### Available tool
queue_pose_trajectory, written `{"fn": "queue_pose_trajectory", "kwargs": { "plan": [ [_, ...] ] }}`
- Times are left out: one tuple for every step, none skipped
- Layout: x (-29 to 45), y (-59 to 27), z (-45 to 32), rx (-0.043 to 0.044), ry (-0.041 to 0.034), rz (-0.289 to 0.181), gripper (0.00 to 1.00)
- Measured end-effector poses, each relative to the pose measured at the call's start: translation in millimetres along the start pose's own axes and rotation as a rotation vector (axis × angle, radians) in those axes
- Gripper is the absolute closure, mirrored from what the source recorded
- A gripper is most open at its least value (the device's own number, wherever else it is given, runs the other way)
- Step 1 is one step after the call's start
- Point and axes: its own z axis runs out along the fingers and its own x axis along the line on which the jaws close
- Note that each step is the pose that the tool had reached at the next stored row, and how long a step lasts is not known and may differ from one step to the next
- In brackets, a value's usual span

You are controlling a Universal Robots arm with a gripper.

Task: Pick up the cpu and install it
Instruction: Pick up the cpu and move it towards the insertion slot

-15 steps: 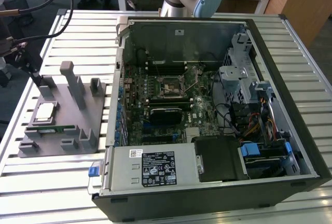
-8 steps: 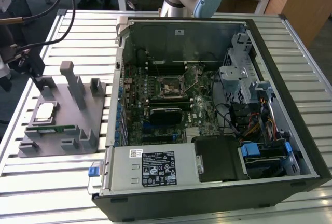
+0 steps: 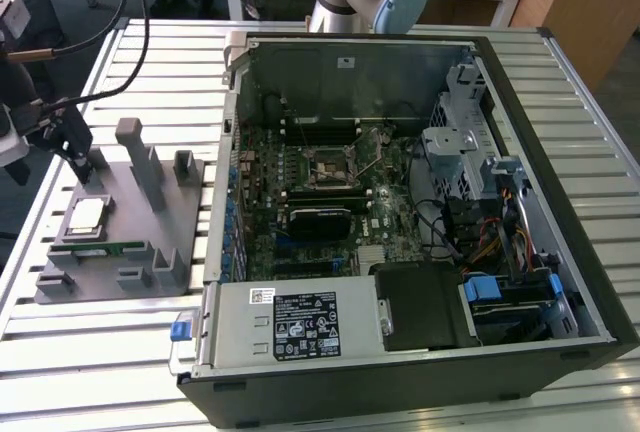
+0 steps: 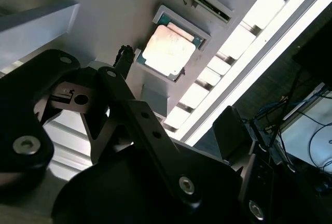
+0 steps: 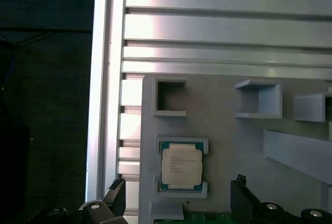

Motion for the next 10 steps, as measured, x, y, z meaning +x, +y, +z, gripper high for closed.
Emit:
{"fn": "queue_pose_trajectory", "kwargs": {
  "plan": [
    [-0.1, -0.1, 1.8, 0.0000, 0.0001, 0.000, 0.12],
    [-0.2, -0.2, 3.6, 0.0000, 0.0002, 0.000, 0.12],
    [-0.4, -0.2, 5.4, 0.0000, 0.0002, 0.000, 0.12],
    [-0.6, -0.3, 7.1, 0.0001, 0.0004, -0.001, 0.12],
    [-0.9, -0.5, 10.9, 0.0000, 0.0003, -0.001, 0.12],
    [-1.0, -0.6, 12.6, 0.0000, 0.0002, -0.001, 0.12],
    [-1.1, -0.6, 14.6, 0.0000, 0.0003, -0.001, 0.12],
    [-1.2, -0.7, 16.4, 0.0000, 0.0003, -0.001, 0.12],
    [-1.2, -0.8, 18.2, 0.0001, 0.0003, -0.001, 0.12],
    [-1.3, -0.9, 20.0, 0.0000, 0.0002, -0.001, 0.12]
  ]
}}
